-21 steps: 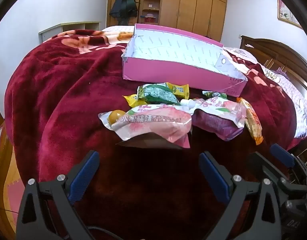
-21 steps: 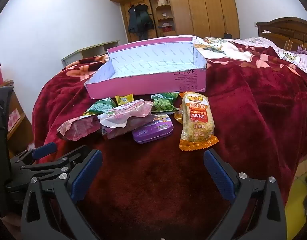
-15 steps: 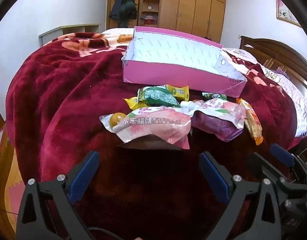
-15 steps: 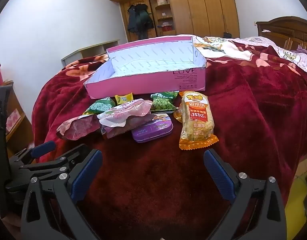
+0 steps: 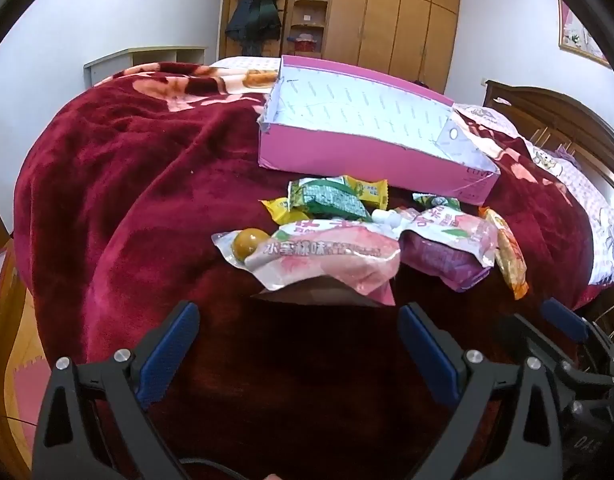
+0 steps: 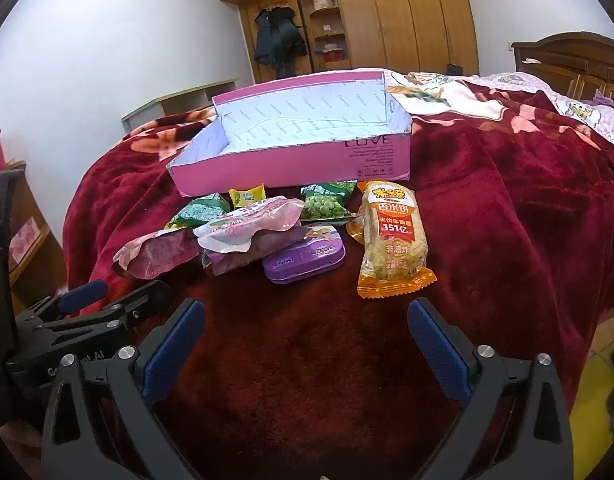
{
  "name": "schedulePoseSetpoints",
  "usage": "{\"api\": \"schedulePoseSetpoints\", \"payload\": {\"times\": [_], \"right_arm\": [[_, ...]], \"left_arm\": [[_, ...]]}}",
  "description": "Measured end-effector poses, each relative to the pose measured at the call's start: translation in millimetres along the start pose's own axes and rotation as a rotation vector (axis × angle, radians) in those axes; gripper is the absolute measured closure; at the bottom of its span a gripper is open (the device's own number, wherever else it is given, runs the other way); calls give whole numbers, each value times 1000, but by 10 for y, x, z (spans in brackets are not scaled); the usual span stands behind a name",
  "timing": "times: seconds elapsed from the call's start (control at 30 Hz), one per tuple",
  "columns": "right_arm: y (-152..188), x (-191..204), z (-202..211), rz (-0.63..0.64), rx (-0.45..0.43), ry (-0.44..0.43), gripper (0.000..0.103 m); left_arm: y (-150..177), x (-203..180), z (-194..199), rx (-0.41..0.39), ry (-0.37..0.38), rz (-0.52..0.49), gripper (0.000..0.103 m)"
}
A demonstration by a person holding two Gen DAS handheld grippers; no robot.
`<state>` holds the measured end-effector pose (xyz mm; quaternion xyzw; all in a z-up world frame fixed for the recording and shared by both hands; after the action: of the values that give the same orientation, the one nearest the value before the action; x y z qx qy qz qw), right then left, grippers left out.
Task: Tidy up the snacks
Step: 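Move left tool to pink peach pouch while right tool moves to yellow cracker bag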
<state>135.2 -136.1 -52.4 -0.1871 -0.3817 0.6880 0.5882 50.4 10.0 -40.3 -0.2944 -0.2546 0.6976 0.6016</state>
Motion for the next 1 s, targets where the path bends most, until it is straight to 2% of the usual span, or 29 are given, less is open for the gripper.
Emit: {"api": "schedulePoseSetpoints", "payload": {"times": [1.0], "right_arm": [[-68,-10,35,30,-14,15,0]], "left_arm": [[-223,-67,98,-61,34,-32,2]]}}
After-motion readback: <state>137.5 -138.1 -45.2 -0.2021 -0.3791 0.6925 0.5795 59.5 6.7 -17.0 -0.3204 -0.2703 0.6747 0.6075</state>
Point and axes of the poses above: each gripper's, at about its wrist camera, not at the fingertips, and z roughly against the way its jaws point, x to its left, y to its underside, the point moved 7 cm from there along -z, roughly the way its jaws point, and after that the axes turned 4 degrees about x, right-handed, at the moved point
